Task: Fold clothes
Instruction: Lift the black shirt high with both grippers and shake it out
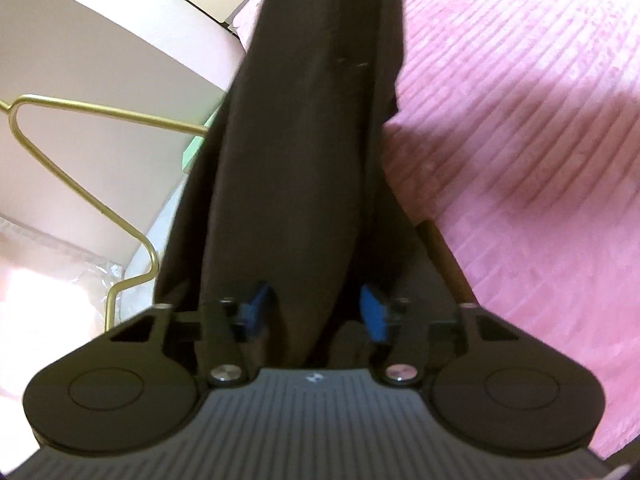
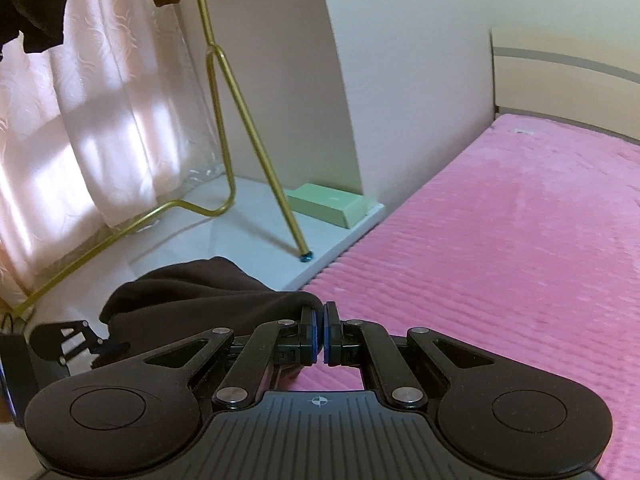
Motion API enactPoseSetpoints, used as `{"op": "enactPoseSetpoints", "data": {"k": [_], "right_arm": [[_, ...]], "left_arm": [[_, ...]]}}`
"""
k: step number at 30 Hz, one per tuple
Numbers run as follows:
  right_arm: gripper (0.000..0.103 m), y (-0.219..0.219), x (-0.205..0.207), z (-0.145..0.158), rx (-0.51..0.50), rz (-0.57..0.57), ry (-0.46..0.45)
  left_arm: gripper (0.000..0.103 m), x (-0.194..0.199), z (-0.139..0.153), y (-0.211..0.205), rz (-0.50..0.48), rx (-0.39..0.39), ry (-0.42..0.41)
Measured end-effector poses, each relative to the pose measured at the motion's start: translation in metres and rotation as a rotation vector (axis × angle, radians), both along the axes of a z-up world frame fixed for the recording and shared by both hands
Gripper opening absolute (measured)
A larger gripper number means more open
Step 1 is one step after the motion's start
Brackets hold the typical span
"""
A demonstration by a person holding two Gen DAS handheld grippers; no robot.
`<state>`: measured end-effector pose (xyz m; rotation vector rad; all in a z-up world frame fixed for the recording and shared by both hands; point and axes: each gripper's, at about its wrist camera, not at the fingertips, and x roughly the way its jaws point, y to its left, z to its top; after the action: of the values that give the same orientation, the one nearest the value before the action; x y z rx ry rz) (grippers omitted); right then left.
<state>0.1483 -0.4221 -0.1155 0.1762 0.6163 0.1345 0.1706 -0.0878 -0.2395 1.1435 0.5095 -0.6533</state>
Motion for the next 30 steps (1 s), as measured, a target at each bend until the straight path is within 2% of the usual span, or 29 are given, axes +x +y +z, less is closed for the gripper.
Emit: {"op": "enactPoseSetpoints", "data": {"k": [2,3,5,9,13,18,21,25,30], "right_arm": [[0.0,-0.006,-0.005,0.004,-0.004,-0.008,0.004],[0.0,-0.01,-0.008,0.007,-0.004,-0.011,0.005],[0.0,-0.019,-0.016,0.017,-0.01,-0.015,-0.001],[0.0,-0.047,-0.033,0.047,-0.009,-0.05,-0.035],[0.0,-0.079,-0.056,0.085,-0.009,-0.066,-0.098],[0.0,-0.11,-0.104,0.136,-0.068,-0.064,-0.182],[0.0,-0.125,-0.144,0.165,-0.112,-0.113,-0.236],[0.0,-0.134,-0.217,0.205,-0.159,-0.247,-0.316],[0.0,-0.104,-0.326,0.246,-0.252,-0.428,-0.418]], "left_arm": [[0.007,0.004,0.01,-0.002,0.004,-0.006,0.027],[0.003,0.006,0.015,-0.004,0.005,-0.01,0.04],[0.003,0.007,0.031,-0.01,0.005,-0.023,0.044],[0.002,0.009,0.092,-0.025,0.031,-0.117,0.013],[0.002,0.011,0.163,-0.045,0.054,-0.211,-0.064],[0.002,-0.004,0.252,-0.077,0.07,-0.35,-0.167],[0.002,-0.023,0.291,-0.101,0.021,-0.417,-0.212],[0.002,-0.055,0.327,-0.13,-0.1,-0.484,-0.242],[0.002,-0.105,0.369,-0.137,-0.231,-0.621,-0.265]]}}
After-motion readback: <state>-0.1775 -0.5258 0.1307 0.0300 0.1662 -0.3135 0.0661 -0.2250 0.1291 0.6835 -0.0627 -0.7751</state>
